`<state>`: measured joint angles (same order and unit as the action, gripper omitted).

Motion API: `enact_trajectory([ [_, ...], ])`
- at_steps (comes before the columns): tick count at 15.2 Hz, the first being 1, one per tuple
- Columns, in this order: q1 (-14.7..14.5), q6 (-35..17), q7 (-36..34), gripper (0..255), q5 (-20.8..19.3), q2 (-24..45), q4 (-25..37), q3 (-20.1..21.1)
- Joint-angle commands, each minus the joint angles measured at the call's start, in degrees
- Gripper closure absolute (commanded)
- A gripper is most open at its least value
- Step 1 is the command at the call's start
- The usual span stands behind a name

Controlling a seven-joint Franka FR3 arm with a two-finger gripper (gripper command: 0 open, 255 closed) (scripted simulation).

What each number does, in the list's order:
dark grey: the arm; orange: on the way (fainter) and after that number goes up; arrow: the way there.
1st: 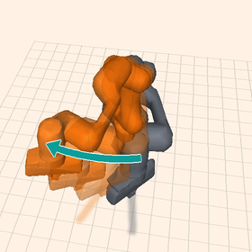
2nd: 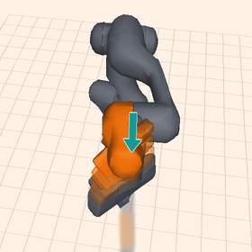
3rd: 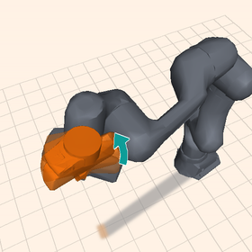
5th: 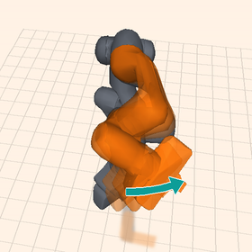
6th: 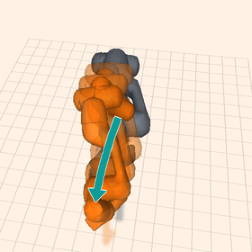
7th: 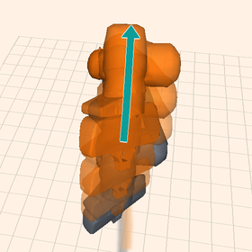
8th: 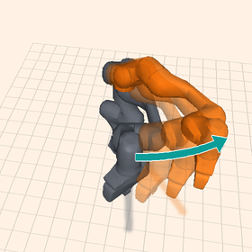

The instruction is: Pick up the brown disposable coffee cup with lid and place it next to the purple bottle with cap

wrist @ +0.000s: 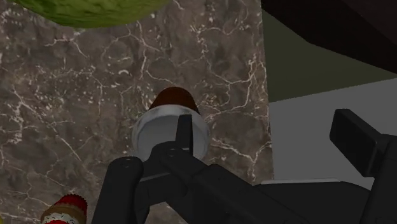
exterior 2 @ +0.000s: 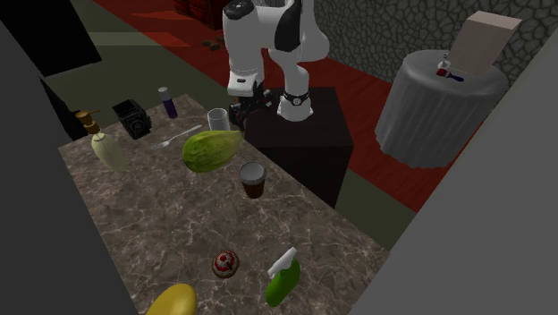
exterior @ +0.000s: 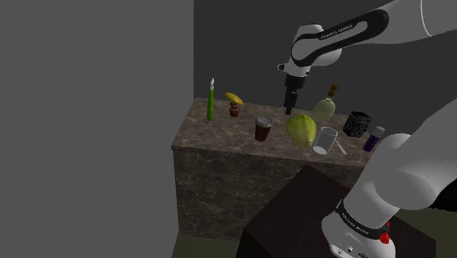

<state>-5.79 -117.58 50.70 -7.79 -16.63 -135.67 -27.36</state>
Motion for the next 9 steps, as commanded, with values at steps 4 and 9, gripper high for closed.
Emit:
enact_trajectory([
  [4,-2.2,-4.6,16.1,0,8.4,14.1,6.7,-4.9],
  [9,-0.7,-5.6,30.4,0,18.1,27.5,14.9,-4.6],
])
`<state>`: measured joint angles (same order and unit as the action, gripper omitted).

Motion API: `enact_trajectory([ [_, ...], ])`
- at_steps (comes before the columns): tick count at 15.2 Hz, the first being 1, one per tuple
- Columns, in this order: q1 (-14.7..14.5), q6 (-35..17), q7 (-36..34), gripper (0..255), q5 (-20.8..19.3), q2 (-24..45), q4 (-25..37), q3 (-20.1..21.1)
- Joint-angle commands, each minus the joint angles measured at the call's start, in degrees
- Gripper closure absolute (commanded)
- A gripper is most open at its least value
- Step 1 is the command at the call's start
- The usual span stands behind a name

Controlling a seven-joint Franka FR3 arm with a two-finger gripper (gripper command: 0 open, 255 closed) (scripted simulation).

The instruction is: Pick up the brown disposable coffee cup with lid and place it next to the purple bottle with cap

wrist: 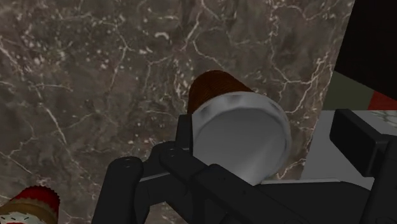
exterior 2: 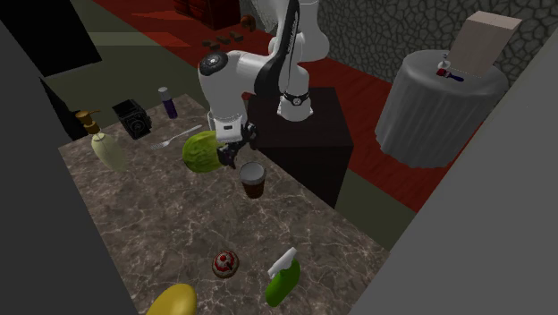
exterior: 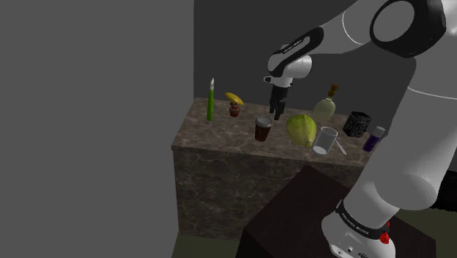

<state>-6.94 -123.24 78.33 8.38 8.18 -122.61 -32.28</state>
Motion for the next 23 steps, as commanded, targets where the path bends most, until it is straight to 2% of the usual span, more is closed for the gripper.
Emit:
enact_trajectory([
  [1,0.6,-0.7,2.9,0,2.2,3.0,1.5,0.5],
  [8,1.1,-5.2,4.6,0,4.6,5.9,-0.6,1.4],
  [15,1.1,-5.2,4.6,0,4.6,5.9,-0.6,1.4],
  [16,1.1,-5.2,4.6,255,4.6,5.9,-0.6,1.4],
  [23,1.1,-5.2,4.5,255,4.6,5.9,-0.7,1.4],
])
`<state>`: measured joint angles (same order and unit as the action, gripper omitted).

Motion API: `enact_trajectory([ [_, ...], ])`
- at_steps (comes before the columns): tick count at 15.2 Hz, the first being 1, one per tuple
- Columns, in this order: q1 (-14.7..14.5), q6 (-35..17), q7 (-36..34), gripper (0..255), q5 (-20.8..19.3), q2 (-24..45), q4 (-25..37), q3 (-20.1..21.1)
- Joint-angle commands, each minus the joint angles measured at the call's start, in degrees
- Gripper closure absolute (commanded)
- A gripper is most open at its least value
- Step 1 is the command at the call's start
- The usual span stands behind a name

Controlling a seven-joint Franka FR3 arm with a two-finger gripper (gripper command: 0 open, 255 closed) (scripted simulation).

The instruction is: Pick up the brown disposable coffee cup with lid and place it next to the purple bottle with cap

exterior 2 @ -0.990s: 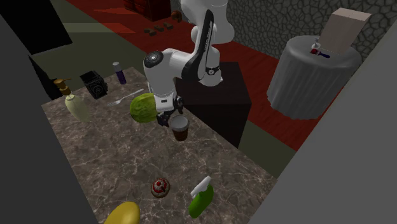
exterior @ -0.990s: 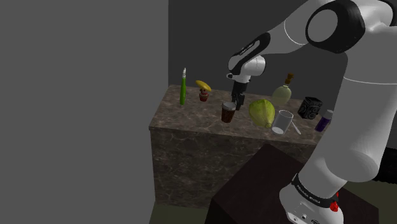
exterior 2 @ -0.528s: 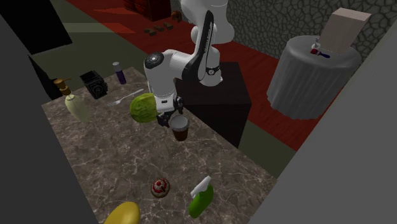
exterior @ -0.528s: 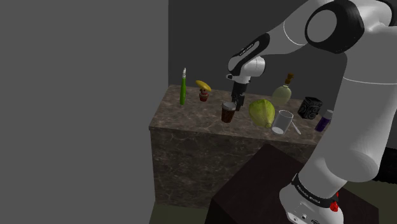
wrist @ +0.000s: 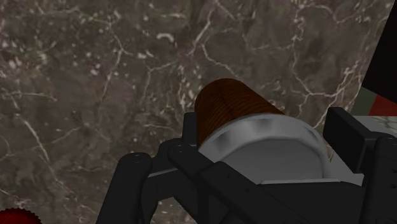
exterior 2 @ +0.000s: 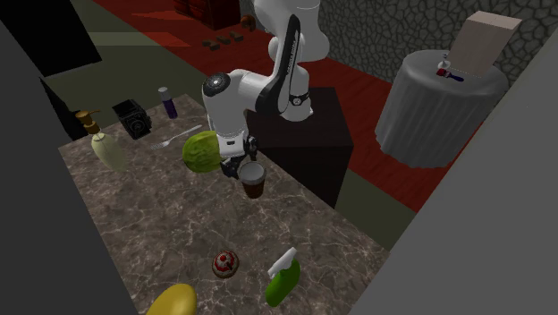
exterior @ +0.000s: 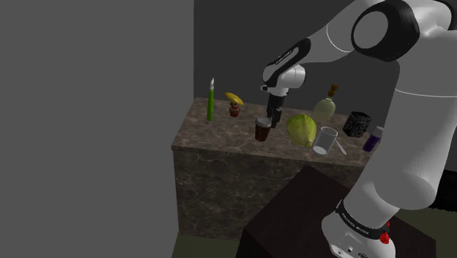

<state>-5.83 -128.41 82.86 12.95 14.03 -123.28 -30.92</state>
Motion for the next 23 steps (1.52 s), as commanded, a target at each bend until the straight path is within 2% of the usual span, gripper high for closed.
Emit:
enact_trajectory([
  [1,0.0,0.0,0.0,255,0.0,0.0,-0.1,0.0],
  [23,-1.6,14.2,-5.6,255,-7.3,-9.8,6.3,-1.6],
])
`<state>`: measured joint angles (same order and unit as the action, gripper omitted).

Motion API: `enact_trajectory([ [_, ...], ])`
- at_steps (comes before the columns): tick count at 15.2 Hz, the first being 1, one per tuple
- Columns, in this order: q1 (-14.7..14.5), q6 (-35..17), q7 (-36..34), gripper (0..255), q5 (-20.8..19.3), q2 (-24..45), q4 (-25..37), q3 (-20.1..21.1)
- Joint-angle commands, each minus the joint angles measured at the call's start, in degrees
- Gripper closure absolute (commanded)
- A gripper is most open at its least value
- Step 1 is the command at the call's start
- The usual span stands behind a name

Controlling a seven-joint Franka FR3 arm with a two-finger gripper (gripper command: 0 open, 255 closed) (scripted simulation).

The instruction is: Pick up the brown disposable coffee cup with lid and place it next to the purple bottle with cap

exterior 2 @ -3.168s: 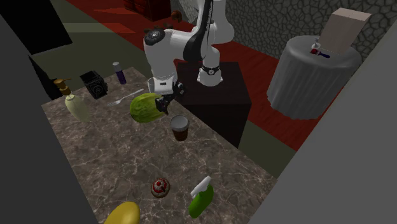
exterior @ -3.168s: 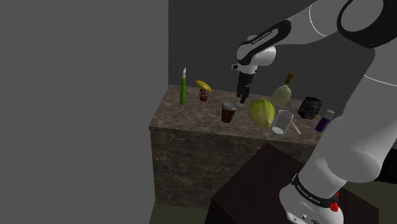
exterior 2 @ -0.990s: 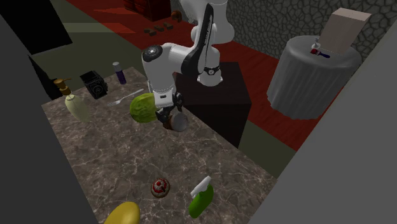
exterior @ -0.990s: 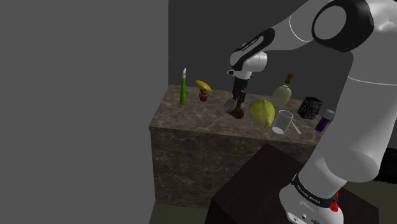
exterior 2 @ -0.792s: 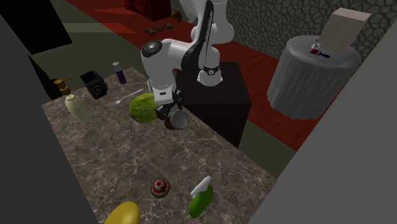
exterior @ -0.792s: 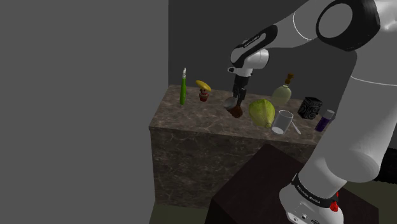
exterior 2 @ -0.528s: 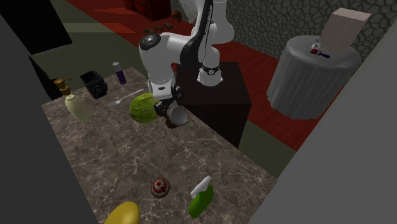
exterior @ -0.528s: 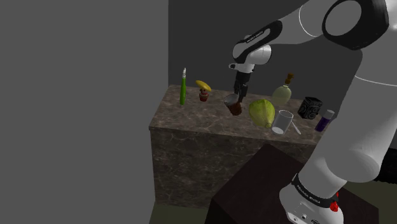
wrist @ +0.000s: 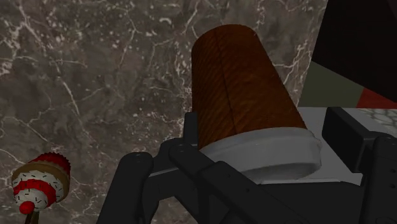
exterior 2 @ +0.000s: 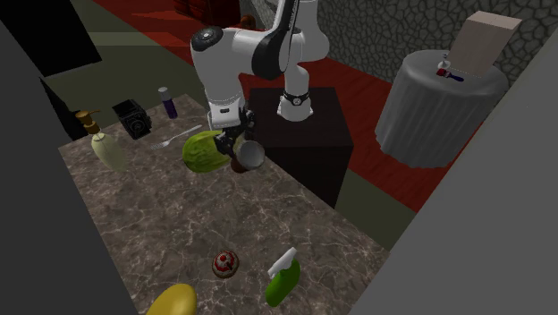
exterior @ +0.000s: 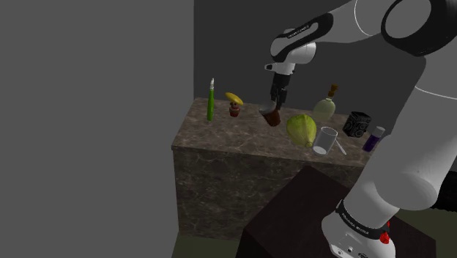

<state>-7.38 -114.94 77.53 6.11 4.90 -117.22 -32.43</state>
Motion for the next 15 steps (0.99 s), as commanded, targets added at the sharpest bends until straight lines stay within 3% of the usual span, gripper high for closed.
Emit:
enact_trajectory([
  [1,-0.1,1.4,-0.4,255,-0.7,-1.0,0.6,-0.1],
  [15,-0.4,11.7,-2.4,255,-2.8,-4.4,8.1,0.0],
])
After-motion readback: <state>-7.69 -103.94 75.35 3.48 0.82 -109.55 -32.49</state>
